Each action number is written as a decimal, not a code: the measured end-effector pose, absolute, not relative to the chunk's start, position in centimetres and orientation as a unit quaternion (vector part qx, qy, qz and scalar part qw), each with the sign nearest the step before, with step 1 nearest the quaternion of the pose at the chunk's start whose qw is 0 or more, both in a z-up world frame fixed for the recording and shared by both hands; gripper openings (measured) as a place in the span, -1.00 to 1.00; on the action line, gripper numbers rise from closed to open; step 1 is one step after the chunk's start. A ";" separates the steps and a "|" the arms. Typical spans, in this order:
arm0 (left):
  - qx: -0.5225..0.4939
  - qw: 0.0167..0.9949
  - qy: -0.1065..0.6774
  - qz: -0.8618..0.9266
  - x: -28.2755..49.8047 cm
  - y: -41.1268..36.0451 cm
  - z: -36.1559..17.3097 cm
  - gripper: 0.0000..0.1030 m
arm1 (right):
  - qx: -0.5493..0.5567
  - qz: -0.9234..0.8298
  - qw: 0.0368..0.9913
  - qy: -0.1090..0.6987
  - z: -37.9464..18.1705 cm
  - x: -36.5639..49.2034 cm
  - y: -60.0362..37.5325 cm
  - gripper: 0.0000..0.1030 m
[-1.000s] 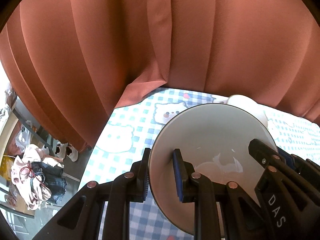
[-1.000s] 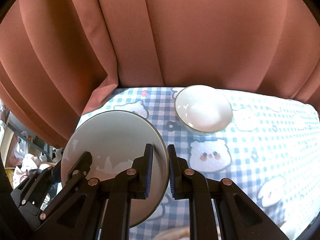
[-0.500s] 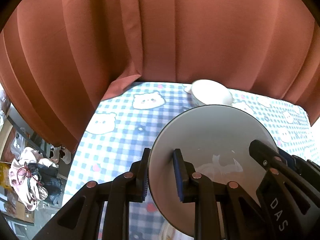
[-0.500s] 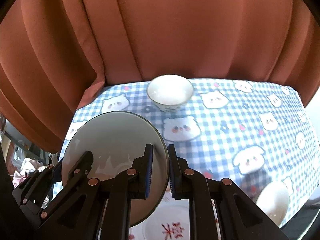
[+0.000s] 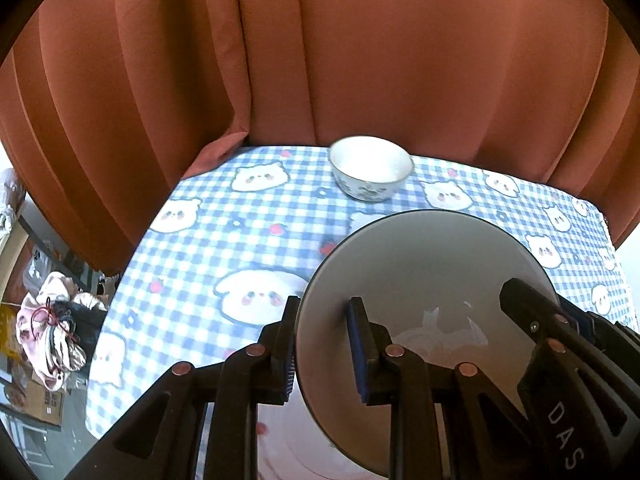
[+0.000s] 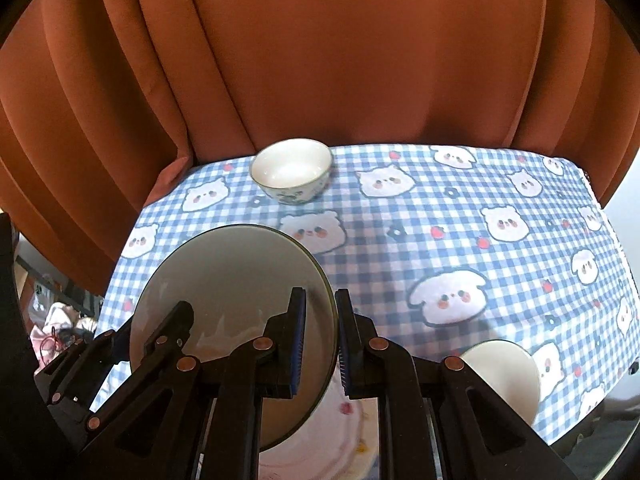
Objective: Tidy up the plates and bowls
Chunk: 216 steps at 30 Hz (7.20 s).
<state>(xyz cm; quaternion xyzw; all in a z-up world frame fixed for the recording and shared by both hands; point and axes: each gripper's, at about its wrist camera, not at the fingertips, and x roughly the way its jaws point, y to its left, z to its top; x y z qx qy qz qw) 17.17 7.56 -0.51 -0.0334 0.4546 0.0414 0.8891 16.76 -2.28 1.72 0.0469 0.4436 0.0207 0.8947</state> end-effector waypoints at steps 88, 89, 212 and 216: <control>-0.009 0.855 0.517 -0.025 11.7 -10.7 -7.6 0.46 | 0.047 0.016 0.866 0.497 -6.4 10.7 -20.3 0.22; -0.010 0.857 0.515 -0.030 11.7 -10.5 -7.2 0.47 | 0.044 0.013 0.867 0.495 -6.2 10.6 -20.2 0.22; -0.027 0.877 0.472 0.090 40.8 7.0 -7.0 -0.67 | 0.032 0.048 0.879 0.473 -5.8 43.1 -2.8 -0.69; -0.023 0.884 0.461 0.080 39.6 6.9 -5.2 -0.67 | 0.037 0.039 0.885 0.462 -3.9 41.8 -2.5 -0.69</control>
